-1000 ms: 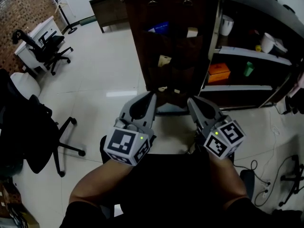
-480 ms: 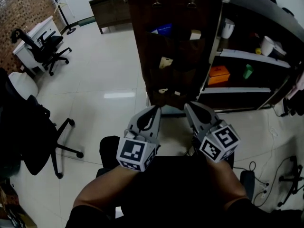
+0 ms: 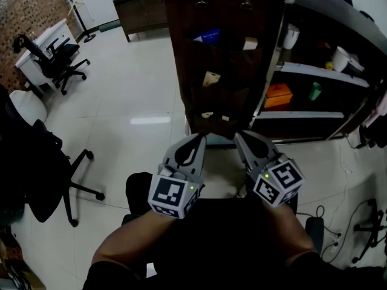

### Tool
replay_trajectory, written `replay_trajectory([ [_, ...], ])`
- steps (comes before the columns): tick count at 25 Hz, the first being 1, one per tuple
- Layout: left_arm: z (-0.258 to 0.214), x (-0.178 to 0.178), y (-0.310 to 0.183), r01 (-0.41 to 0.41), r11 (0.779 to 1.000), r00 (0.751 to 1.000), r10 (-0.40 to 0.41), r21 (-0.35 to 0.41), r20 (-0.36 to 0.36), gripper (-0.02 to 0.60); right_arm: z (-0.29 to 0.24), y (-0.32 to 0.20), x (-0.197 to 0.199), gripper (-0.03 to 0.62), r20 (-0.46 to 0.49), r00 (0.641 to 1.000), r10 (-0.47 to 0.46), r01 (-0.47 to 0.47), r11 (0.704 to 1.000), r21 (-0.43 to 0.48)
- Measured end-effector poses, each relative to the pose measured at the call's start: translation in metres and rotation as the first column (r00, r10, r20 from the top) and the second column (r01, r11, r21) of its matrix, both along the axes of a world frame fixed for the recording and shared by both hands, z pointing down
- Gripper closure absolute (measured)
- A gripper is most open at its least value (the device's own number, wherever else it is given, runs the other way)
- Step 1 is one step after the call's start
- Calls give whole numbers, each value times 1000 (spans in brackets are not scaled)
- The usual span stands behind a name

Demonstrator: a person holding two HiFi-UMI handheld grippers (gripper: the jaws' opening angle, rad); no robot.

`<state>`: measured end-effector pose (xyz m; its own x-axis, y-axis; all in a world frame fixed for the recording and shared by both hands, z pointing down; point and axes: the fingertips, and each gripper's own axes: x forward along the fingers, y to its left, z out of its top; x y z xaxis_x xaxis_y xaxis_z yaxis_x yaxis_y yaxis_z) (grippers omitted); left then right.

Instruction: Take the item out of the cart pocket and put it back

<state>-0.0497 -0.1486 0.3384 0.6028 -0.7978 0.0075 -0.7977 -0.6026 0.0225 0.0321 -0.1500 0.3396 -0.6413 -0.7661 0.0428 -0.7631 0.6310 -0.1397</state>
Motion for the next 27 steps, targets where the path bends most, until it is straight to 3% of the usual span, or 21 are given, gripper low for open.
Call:
replay_trajectory([
  [27,0,0,-1,8,1000,1000,-9,16,17,569,8,-3,2,583,-5,1000,15,-15,1000,-15],
])
